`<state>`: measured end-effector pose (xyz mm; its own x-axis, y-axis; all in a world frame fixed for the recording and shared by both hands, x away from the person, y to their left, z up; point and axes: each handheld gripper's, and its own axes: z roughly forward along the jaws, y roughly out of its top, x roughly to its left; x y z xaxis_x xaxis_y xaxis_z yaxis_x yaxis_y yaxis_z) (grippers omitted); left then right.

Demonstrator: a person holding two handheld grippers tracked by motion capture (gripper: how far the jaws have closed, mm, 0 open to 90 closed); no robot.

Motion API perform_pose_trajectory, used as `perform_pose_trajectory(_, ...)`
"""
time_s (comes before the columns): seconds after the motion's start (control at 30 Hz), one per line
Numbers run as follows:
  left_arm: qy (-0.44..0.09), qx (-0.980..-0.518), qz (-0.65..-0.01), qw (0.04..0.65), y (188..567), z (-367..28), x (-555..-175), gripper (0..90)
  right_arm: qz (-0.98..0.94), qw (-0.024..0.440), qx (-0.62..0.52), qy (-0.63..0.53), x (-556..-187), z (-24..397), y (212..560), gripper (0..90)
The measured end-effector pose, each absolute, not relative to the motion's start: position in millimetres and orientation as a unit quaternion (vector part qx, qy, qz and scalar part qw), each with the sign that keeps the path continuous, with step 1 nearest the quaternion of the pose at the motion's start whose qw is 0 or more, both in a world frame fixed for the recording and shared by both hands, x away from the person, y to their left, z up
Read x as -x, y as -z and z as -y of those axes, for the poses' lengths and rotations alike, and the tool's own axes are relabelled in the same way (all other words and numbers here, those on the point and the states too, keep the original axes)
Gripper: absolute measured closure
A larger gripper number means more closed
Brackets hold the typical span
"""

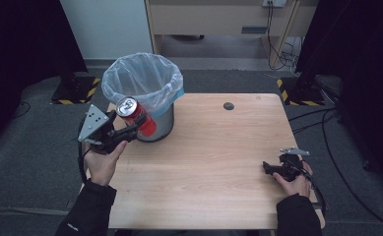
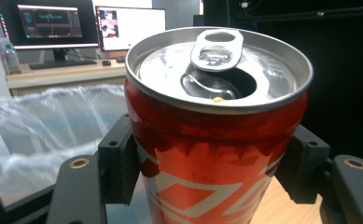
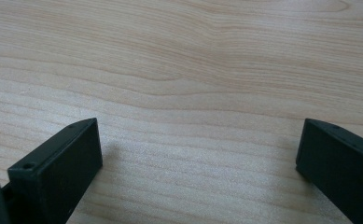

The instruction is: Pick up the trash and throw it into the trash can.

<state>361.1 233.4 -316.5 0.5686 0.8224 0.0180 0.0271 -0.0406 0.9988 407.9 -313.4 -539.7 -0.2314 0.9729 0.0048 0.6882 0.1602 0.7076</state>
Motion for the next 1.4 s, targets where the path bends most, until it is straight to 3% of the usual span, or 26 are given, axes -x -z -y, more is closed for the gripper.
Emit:
perform_pose_trajectory(0.7,-0.364,-0.606,-0.353,0.613,259.1,-245.0,-397.6,33.2,-0.725,0.236,-0.572,-0.302,-408.2,313.7,539.8,0.4)
perform_pose_trajectory(1.4,-0.370,-0.588,-0.391,0.604,250.3,-255.0,-447.0,33.2,-0.725,0.236,-0.572,-0.302,-408.3,313.7,539.8,0.5)
